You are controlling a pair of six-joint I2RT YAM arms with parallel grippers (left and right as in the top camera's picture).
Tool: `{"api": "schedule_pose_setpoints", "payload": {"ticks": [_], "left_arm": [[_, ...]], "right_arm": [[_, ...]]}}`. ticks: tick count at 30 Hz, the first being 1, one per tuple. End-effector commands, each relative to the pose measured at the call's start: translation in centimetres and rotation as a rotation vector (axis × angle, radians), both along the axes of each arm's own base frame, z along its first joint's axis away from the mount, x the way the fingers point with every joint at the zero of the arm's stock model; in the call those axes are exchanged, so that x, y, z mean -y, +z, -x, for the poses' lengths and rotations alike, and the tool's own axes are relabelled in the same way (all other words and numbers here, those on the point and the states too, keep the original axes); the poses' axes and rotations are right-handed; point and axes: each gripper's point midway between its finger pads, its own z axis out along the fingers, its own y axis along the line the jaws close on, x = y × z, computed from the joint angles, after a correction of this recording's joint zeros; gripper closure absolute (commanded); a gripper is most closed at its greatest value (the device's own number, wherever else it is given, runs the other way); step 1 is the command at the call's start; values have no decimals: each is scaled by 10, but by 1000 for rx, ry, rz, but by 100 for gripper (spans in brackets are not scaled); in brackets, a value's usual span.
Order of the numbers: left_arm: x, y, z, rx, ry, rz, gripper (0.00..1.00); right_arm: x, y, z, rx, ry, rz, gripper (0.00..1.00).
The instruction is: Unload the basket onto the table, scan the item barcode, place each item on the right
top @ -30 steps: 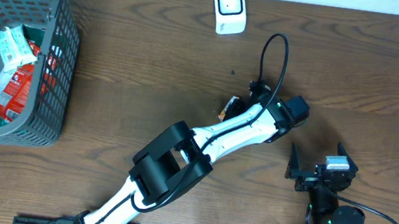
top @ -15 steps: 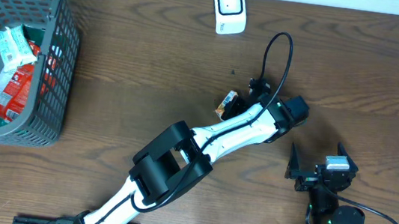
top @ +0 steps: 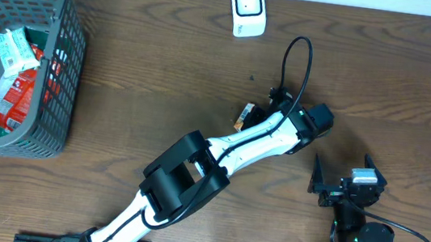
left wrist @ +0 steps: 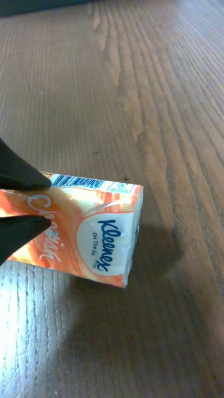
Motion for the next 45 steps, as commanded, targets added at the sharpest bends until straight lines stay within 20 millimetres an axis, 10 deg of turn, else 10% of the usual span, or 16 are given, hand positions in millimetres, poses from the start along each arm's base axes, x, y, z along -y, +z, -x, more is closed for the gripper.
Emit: {"api": "schedule_pose_setpoints", "payload": {"ticks": [1,13,20,29,45], "left_arm": [[-2,-5,4,-19,-8,-15,74],[-2,-3,3,-34,-42,-33,65],[-18,38,-17,-30,21,52,62],[-14,72,-17,-442,-66,640,47],[-49,-3,-5,-627,-69,788,50]], "right_arm": [[1,0,0,0,-7,6,1],[1,0,0,0,-7,6,1],[1,0,0,0,-7,6,1],[1,0,0,0,-7,6,1],[1,0,0,0,-7,6,1]]}}
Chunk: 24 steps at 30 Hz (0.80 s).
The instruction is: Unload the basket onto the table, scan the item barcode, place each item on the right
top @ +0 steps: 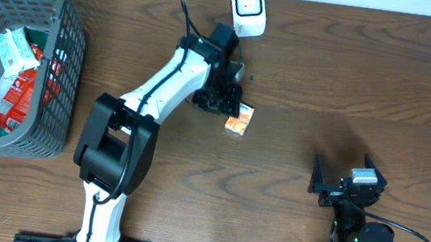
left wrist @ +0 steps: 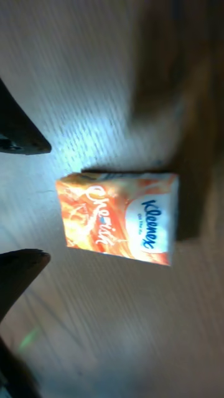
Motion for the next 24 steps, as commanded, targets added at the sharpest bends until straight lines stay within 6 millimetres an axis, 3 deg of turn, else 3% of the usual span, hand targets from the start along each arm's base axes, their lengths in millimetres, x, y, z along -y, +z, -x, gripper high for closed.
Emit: {"api": "schedule_pose_setpoints", "payload": {"ticks": [1,7,15,24], "left_arm": [[5,-22,8,-14,-38,33,50],[7,-39,4,30,-39,53,50],[10,-48,-4,77,-39,72,51],[11,-52,1,57,-45,63,67]], "right_arm": [[1,0,0,0,-7,6,1],[1,0,0,0,-7,6,1],[1,0,0,0,-7,6,1],[1,0,0,0,-7,6,1]]}}
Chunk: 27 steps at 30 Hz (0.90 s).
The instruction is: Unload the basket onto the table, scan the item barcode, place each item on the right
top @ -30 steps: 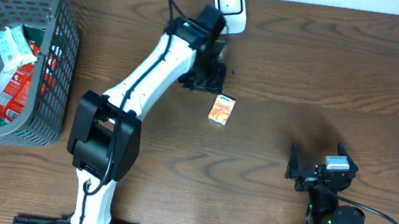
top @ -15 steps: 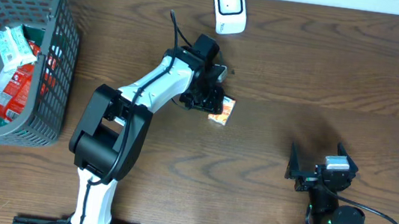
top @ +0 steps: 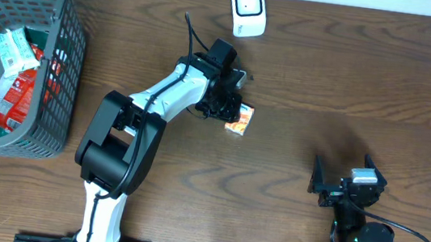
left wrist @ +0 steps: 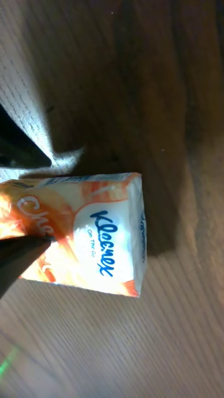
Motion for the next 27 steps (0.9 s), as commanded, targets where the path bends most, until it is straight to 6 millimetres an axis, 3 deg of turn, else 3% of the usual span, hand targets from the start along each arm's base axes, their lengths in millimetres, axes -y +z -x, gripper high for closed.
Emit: {"api": "schedule_pose_setpoints", "payload": {"ticks": [1,3,9,12,17,22,23,27], "left_arm": [[1,-11,9,-39,-12,-6,70],[1,-11,9,-41,-12,-6,76],[3,-11,11,-45,-10,-6,81],[4,-11,11,-45,-13,-6,92],[4,-5,10,-31,-12,-3,93],[-8,32,-7,94,58,-61,93],[-15,50,-11,168,74,-123,93],[-32,83,-12,341,139,-319,93]], "right_arm": [[1,0,0,1,-7,6,1],[1,0,0,1,-7,6,1],[1,0,0,1,-7,6,1],[1,0,0,1,-7,6,1],[1,0,0,1,-7,6,1],[1,0,0,1,-7,6,1],[1,0,0,1,-7,6,1],[1,0,0,1,-7,6,1]]}}
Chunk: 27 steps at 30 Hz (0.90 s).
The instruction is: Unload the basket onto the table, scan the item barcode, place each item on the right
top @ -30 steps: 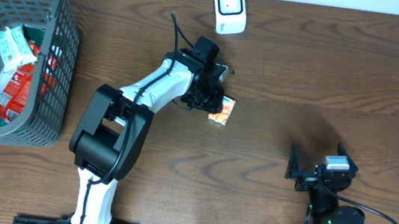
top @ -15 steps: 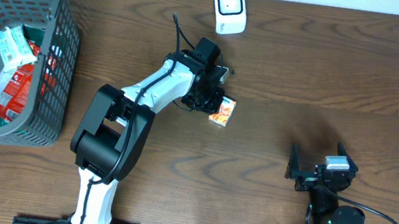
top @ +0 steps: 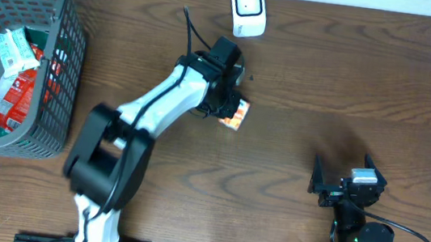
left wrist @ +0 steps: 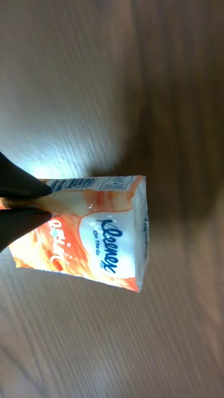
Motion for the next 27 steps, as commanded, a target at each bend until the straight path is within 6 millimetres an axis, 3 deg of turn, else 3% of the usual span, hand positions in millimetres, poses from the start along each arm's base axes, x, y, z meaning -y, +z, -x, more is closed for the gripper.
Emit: {"api": "schedule_pose_setpoints", "payload": {"ticks": [1,8,16,22,27], "left_arm": [[-20,48,-8,249,95,-234,93],[-23,50,7,435,186,-541,93],[-18,13,9,555,100,-817,93],[-18,-14,14,538,58,-883,93],[-14,-21,18,504,58,-850,93]], "right_arm": [[1,0,0,0,-7,6,1],[1,0,0,0,-7,6,1],[1,0,0,0,-7,6,1],[1,0,0,0,-7,6,1],[1,0,0,0,-7,6,1]]}}
